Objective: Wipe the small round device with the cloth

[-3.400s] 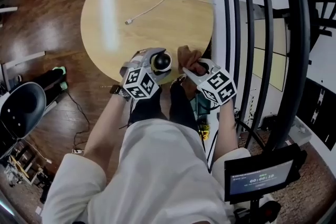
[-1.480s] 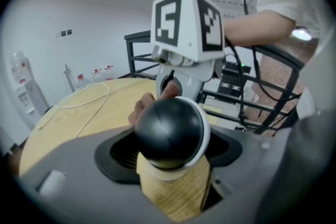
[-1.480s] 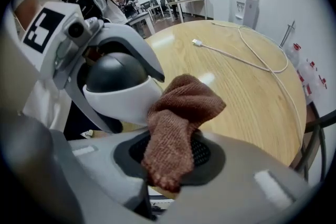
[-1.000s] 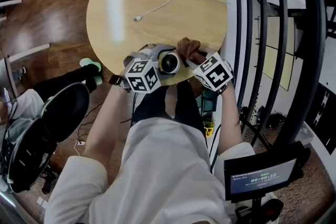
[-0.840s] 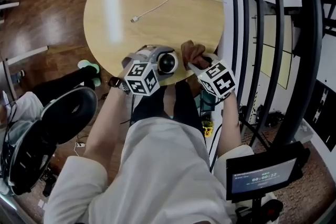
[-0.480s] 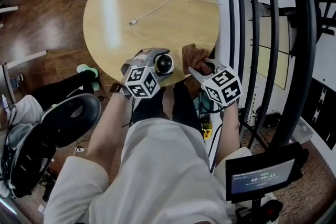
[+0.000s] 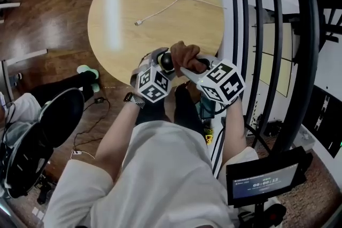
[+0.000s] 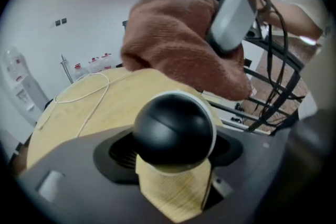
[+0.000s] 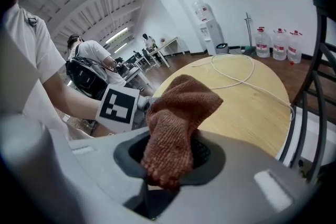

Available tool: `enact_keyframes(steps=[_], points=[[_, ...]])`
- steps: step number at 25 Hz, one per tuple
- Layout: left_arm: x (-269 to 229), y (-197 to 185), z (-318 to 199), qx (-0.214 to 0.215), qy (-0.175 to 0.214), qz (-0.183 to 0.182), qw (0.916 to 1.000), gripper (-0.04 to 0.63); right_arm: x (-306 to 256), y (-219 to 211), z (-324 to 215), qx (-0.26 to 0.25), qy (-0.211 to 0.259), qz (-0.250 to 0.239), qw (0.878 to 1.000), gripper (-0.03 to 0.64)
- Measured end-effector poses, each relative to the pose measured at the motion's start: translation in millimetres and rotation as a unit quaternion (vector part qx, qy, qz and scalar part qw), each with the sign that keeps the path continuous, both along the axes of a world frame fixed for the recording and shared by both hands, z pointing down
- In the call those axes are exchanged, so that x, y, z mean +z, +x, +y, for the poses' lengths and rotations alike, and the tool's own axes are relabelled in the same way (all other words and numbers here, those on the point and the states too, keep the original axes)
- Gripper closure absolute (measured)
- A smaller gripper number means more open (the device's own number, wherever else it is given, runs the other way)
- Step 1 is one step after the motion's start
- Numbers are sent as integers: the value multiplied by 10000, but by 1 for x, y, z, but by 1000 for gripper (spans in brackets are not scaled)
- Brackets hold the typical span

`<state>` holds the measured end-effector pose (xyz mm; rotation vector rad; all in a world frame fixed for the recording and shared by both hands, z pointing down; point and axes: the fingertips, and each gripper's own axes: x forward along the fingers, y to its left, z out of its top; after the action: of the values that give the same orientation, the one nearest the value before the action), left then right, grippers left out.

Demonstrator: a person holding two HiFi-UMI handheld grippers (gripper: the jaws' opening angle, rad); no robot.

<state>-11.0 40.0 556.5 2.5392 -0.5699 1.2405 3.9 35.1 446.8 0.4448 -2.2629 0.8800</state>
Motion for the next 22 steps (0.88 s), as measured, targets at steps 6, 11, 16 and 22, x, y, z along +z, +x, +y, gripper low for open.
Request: enact_keyframes(steps=[6, 11, 16, 22], points=[[0, 3, 1, 81, 214, -56, 9997, 218, 14, -21, -7, -651, -179, 620, 9958, 514], [-2, 0, 2, 115, 238, -50, 9996, 218, 22, -26, -8, -620, -428, 715, 9946, 514], [-4, -1, 4, 109, 243, -33, 9996, 219, 23, -22, -11, -291, -779, 310, 9961, 514], [-9, -5, 7, 158, 245, 12, 9996, 219, 22, -22, -14, 79, -1167, -233, 9929, 514]])
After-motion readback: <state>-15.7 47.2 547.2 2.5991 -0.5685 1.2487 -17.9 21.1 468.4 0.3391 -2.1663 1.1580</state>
